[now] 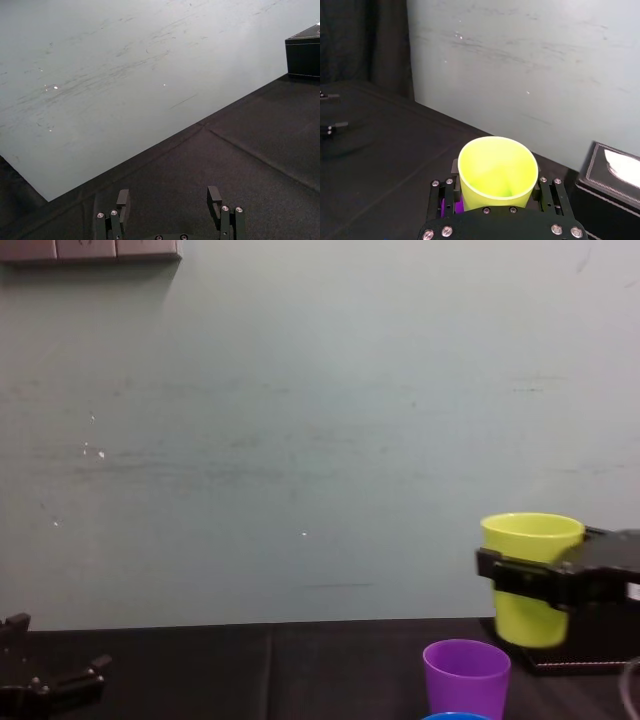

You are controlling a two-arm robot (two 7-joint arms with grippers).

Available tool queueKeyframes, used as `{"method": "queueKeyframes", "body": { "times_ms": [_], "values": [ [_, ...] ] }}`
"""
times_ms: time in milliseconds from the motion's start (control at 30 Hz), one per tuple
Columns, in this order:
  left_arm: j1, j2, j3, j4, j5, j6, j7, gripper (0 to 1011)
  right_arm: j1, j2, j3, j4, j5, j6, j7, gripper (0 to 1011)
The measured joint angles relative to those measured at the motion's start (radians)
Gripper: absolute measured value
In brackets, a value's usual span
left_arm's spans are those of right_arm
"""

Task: Stack the three plastic cups sequentially using one hand.

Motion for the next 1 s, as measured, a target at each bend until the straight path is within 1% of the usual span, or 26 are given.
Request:
{"method": "queueKeyframes", "body": {
  "times_ms": [33, 133, 233, 467, 700, 1000],
  "values": [
    [0.0, 0.0, 0.0, 0.0, 0.0, 0.0, 0.0, 1011, 0.022, -0.01, -0.011, 0.017, -0.004, 0.003, 0.002, 747],
    [0.0, 0.0, 0.0, 0.0, 0.0, 0.0, 0.0, 1011, 0.052, -0.026, -0.026, 0.045, -0.008, 0.007, 0.004, 747],
    [0.0, 0.0, 0.0, 0.0, 0.0, 0.0, 0.0, 1011, 0.092, -0.052, -0.05, 0.093, -0.013, 0.005, 0.009, 746],
    [0.0, 0.0, 0.0, 0.0, 0.0, 0.0, 0.0, 1011, 0.141, -0.089, -0.076, 0.175, -0.024, -0.015, 0.01, 746],
    [0.0, 0.0, 0.0, 0.0, 0.0, 0.0, 0.0, 1012, 0.162, -0.106, -0.086, 0.228, -0.026, -0.033, 0.015, 746],
    [0.0, 0.0, 0.0, 0.0, 0.0, 0.0, 0.0, 1011, 0.167, -0.115, -0.09, 0.259, -0.025, -0.048, 0.02, 746]
  ]
}}
